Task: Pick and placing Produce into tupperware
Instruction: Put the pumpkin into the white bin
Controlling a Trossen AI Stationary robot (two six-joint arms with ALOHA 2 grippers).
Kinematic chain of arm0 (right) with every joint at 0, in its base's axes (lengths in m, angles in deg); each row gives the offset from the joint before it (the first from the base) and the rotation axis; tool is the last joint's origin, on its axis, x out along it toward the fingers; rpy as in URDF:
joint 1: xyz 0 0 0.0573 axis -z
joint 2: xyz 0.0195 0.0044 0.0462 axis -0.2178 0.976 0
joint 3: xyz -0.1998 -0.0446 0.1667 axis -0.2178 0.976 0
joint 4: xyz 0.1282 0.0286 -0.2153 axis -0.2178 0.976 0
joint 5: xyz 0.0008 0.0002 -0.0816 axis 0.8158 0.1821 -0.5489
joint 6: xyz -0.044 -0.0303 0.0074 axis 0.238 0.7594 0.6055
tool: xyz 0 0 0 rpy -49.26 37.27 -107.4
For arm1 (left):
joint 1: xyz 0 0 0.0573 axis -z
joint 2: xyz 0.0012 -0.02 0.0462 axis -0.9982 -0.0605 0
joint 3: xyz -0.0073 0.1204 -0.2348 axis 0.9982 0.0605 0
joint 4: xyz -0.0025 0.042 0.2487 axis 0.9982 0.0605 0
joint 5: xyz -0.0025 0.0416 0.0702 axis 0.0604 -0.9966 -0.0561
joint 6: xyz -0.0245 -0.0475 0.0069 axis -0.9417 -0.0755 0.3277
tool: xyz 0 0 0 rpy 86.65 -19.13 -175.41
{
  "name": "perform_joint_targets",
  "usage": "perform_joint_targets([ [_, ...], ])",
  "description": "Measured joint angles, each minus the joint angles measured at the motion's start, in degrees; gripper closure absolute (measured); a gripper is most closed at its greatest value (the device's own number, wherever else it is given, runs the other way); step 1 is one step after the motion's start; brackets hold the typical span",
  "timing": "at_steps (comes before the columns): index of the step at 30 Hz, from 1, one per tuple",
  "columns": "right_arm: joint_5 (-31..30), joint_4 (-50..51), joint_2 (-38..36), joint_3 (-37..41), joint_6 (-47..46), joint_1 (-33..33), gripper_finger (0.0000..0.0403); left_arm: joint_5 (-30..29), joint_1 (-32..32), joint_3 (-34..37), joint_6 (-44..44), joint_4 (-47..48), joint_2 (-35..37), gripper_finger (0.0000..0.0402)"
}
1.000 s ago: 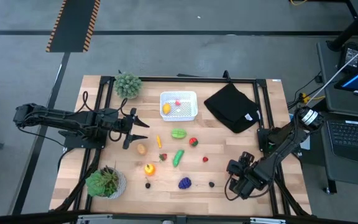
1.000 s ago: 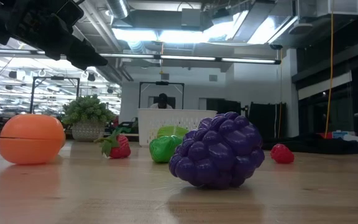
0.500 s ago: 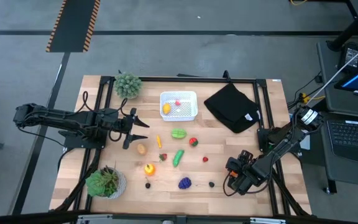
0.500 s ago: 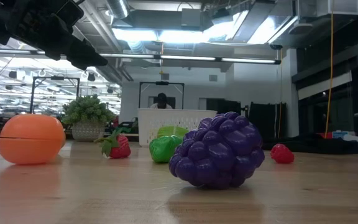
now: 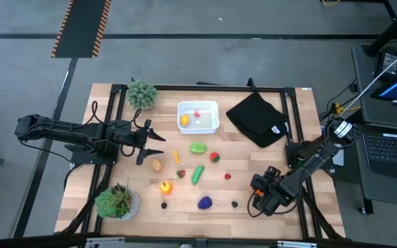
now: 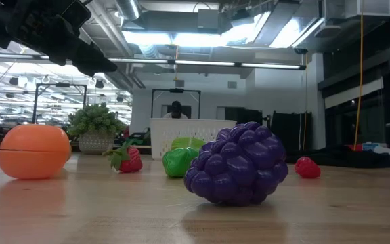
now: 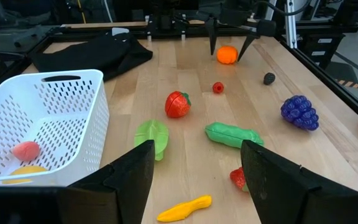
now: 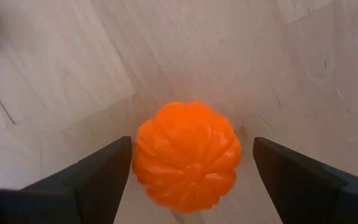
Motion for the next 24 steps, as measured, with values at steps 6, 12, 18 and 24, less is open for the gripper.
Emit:
perform_joint_targets([
  [6, -0.04, -0.06, 0.0, 0.0, -0.07, 0.0, 0.008, 0.01, 0.0, 0.01, -0.01, 0.0, 0.0, 0.0171],
  [12, -0.08, -0.55, -0.02, 0.0, -0.02, 0.0, 0.014, 0.01, -0.01, 0.01, -0.02, 0.0, 0.0, 0.0171],
  [18, -0.17, -0.65, -0.09, 0.0, -0.02, 0.0, 0.016, 0.01, 0.0, 0.01, -0.04, 0.01, 0.0, 0.0171],
  [24, -0.12, -0.97, -0.08, 0.0, -1.3, 0.0, 0.0138, 0.0, 0.0, 0.01, -0.04, 0.0, 0.0, 0.0171],
])
